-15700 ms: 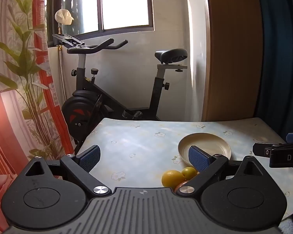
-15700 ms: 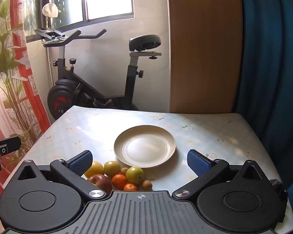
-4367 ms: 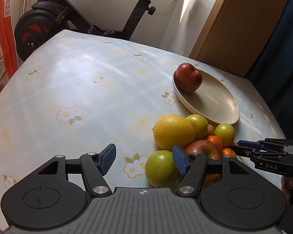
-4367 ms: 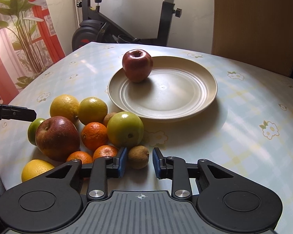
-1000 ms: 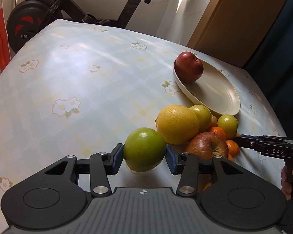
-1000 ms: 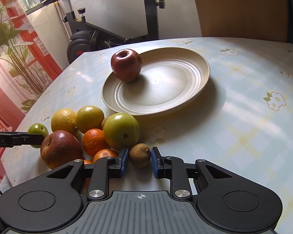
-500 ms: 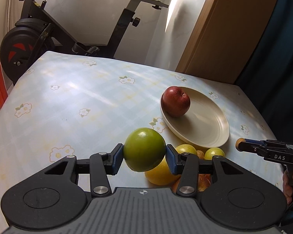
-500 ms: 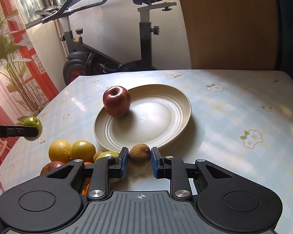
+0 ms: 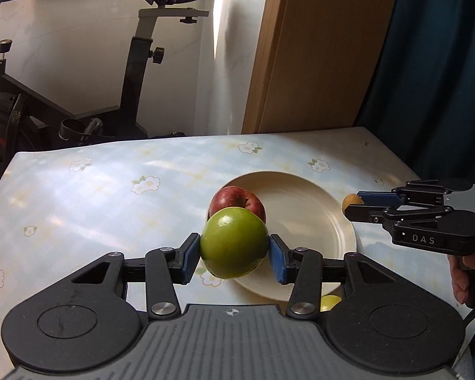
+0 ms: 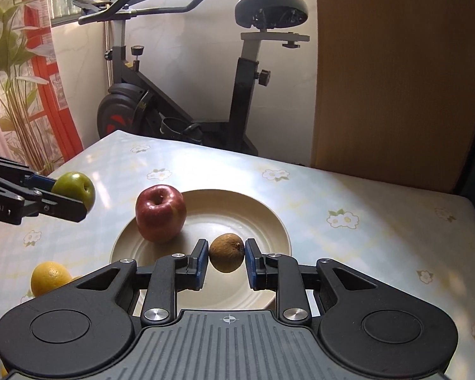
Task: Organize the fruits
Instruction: 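Carry the green apple to the plate while the right gripper carries the kiwi there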
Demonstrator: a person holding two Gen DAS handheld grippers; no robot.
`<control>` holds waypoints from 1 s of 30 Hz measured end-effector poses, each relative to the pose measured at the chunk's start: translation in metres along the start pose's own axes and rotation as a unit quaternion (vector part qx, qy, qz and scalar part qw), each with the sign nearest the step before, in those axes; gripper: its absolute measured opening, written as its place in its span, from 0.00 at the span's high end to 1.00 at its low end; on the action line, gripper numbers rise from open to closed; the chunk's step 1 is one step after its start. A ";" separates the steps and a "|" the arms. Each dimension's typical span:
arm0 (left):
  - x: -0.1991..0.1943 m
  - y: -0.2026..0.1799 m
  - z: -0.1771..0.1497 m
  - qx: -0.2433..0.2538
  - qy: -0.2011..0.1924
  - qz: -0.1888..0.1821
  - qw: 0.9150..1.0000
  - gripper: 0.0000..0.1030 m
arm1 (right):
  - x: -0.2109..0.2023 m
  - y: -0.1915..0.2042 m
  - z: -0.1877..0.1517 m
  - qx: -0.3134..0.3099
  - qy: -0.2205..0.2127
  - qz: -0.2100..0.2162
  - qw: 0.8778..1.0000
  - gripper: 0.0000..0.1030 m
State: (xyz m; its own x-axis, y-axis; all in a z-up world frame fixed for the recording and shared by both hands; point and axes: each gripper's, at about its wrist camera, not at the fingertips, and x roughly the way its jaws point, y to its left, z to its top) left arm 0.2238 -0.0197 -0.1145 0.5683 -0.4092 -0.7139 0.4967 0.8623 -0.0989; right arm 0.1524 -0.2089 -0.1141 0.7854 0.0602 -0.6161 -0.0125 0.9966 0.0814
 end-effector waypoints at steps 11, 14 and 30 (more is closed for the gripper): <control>0.061 -0.011 -0.003 0.029 0.083 0.001 0.996 0.53 | 0.035 -0.012 -0.001 -0.008 0.019 -0.004 1.000 0.78; 0.068 -0.014 -0.001 0.033 0.086 0.001 0.996 0.53 | 0.045 -0.016 -0.001 -0.008 0.026 -0.013 1.000 0.78; 0.068 -0.025 -0.003 0.076 0.080 0.028 0.994 0.51 | 0.101 -0.007 0.022 0.040 0.046 0.015 0.998 0.78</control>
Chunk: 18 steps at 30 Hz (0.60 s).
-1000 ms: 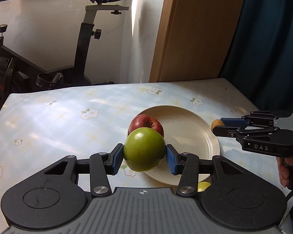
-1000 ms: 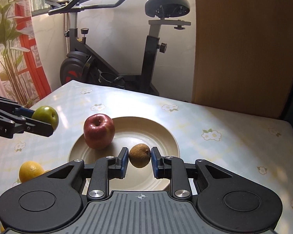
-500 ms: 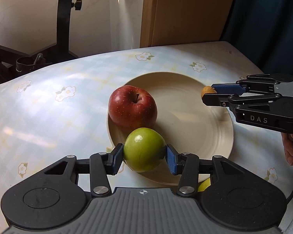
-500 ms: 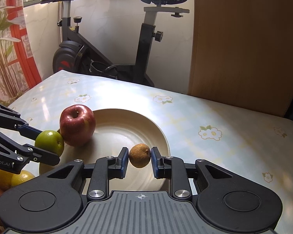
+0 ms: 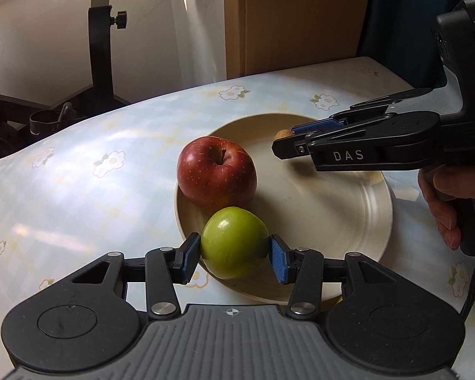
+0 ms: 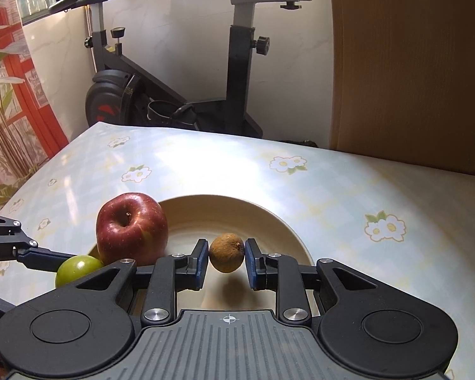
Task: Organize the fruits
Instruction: 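Carry the green apple to the plate while the right gripper carries the kiwi there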
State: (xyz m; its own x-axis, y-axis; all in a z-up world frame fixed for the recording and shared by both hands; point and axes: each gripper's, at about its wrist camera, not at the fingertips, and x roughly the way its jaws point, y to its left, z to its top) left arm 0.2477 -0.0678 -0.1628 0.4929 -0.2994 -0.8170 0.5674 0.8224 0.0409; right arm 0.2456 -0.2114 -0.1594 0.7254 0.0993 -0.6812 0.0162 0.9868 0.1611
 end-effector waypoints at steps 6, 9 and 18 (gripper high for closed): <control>0.004 0.002 0.001 -0.007 -0.003 0.002 1.000 0.45 | 0.006 0.010 0.009 0.007 -0.029 -0.009 1.000 0.70; 0.006 0.002 -0.002 -0.016 0.001 0.002 1.000 0.41 | -0.002 0.007 0.010 0.014 -0.044 0.000 0.999 0.68; -0.013 0.011 0.001 -0.041 -0.024 0.000 0.999 0.41 | -0.035 -0.011 -0.007 0.040 -0.050 -0.002 0.998 0.69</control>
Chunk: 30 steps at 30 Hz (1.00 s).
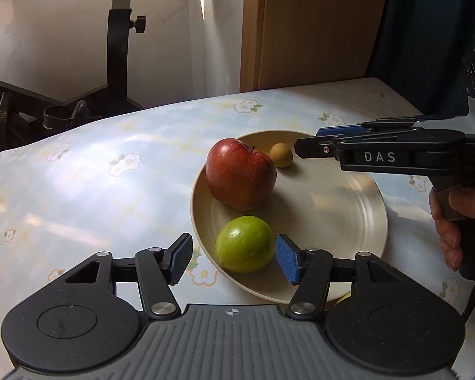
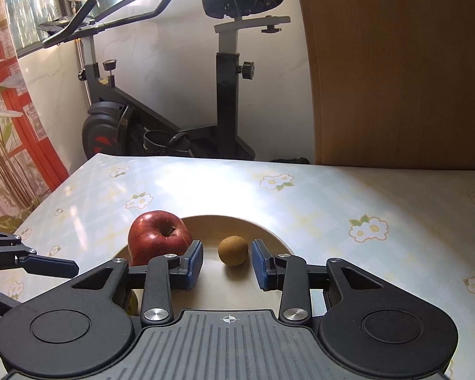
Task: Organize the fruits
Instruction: 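Carry the green apple to the plate while the right gripper carries the kiwi there, then open the left gripper to release the green apple on the plate, then move the left tool back to the pile while the right gripper grasps a yellow-green apple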
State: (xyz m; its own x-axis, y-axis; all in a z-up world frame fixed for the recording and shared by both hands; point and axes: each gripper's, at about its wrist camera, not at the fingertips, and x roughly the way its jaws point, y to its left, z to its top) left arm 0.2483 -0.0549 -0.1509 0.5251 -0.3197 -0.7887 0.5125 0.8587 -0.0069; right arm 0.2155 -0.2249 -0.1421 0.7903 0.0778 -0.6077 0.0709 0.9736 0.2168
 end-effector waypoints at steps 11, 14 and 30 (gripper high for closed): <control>-0.044 0.033 -0.007 -0.034 -0.036 -0.003 0.999 0.41 | -0.051 -0.004 -0.040 0.023 -0.004 0.004 1.000 0.68; -0.053 0.044 -0.015 -0.036 -0.030 -0.005 0.999 0.41 | -0.061 0.001 -0.051 0.021 0.001 0.007 1.000 0.68; -0.067 0.057 -0.049 -0.045 -0.016 -0.008 0.999 0.41 | -0.086 0.045 -0.081 0.007 0.027 0.036 0.999 0.68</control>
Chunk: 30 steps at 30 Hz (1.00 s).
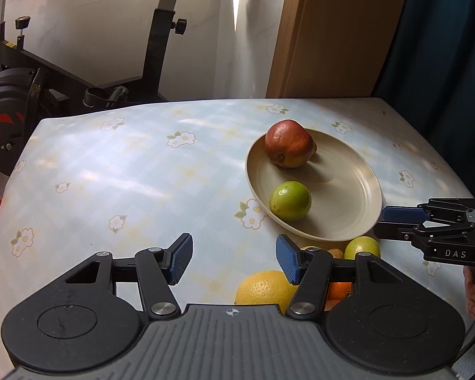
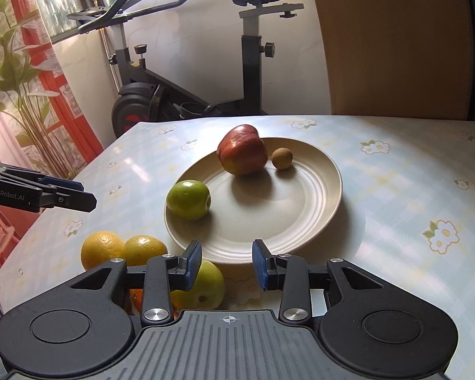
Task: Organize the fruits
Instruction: 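Move the left tool back to the pile while the right gripper grasps a yellow-green apple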
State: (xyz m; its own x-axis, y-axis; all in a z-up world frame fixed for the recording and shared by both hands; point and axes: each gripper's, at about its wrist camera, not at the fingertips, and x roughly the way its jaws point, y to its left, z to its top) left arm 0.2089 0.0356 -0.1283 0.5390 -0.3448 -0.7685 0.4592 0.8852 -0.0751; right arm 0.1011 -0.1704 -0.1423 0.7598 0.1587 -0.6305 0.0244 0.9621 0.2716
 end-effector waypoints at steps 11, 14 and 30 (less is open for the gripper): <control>-0.002 -0.003 -0.013 -0.015 0.005 -0.014 1.000 0.41 | -0.005 0.016 -0.008 -0.021 0.000 -0.001 1.000 0.60; -0.001 -0.001 -0.015 -0.020 0.009 -0.018 1.000 0.41 | -0.002 0.017 -0.010 -0.018 0.010 0.004 1.000 0.57; 0.003 -0.004 -0.015 -0.029 0.020 -0.040 0.999 0.41 | 0.019 -0.002 -0.021 0.066 0.039 0.051 0.996 0.58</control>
State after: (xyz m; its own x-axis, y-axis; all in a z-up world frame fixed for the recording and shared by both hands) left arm 0.1987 0.0355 -0.1400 0.4734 -0.4044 -0.7826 0.4578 0.8719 -0.1736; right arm 0.1023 -0.1648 -0.1703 0.7104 0.2749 -0.6479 0.0393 0.9036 0.4265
